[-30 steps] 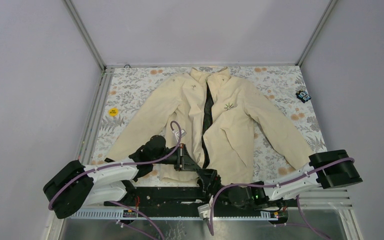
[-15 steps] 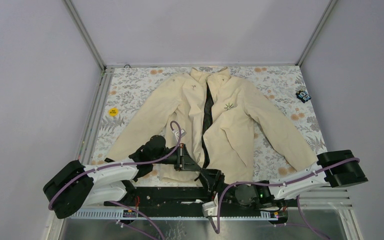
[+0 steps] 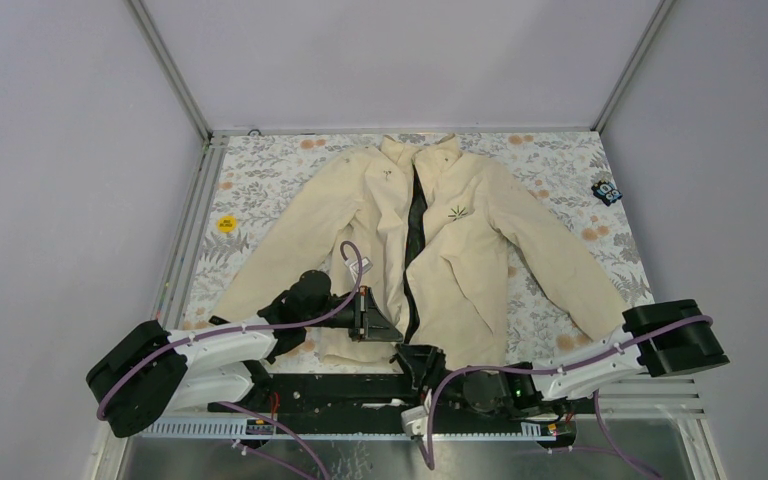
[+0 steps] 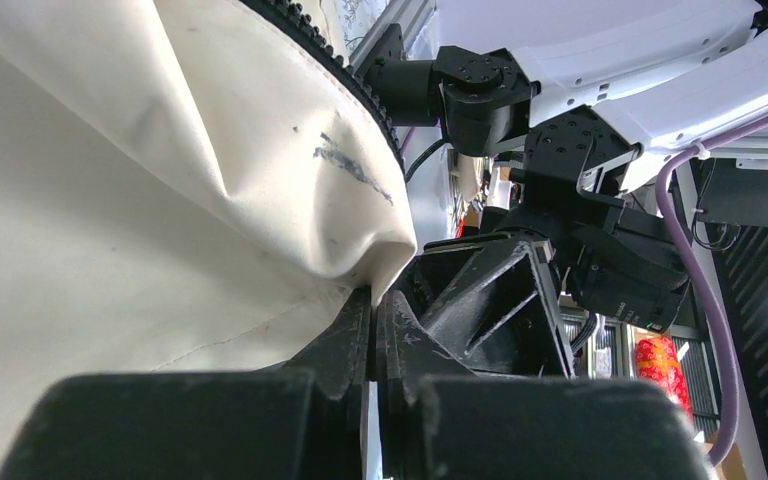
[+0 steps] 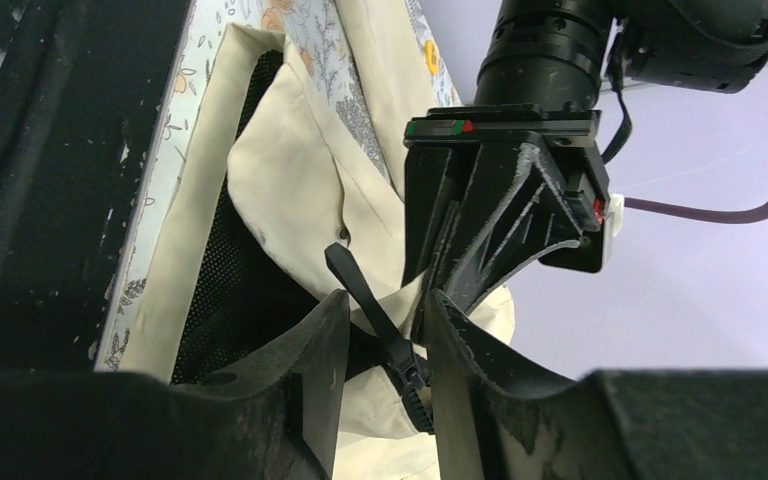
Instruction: Zip up the jacket
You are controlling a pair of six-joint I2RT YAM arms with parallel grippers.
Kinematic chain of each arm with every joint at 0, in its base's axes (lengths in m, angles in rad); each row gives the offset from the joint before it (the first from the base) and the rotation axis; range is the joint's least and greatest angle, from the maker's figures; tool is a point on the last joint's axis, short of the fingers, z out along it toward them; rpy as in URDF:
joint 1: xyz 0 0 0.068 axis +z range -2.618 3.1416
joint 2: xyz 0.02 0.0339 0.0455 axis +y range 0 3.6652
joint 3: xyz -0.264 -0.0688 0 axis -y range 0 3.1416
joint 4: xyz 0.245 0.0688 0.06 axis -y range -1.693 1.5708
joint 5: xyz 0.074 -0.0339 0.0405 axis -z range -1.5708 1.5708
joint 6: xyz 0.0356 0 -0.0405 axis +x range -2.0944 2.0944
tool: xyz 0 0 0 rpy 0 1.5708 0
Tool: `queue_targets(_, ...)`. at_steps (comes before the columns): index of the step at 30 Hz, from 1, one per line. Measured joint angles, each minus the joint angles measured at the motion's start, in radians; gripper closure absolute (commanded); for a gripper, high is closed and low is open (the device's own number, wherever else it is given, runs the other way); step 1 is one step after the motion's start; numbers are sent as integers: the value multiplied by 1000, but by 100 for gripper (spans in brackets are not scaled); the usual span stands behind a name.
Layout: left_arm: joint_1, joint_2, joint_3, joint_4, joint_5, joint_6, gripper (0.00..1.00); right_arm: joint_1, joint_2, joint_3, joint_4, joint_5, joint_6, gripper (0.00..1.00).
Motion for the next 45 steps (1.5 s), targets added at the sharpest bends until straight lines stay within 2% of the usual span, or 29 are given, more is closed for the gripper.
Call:
queue_targets(7,0,0,0,6,0,-4,100,0,40,0,2,0,-1,60)
queue_targets(11,0,0,0,6,0,-4,100,0,63,0,9,0,-1,66)
queue_targets(17,0,1,-2,6,1,-3,100,0,64,8,17,-3,3,98)
queue_targets(18,0,3,-2,6,4,-4,100,0,57,15,1,-8,9,100)
queue_targets(23,0,15,-9,13,21,-3,100,-9,3,30,-93,-53,86,100)
queue_targets(29,0,21,-26,24,20,-3,100,-86,-84,30,-164,-175,270,100)
queue_targets(40,7,3,-52,31,-12,5,100,-350,-200,30,-203,-483,649,100)
queue_targets(45,8,-22,-58,47,-26,5,100,-443,-241,23,-192,-575,804,100)
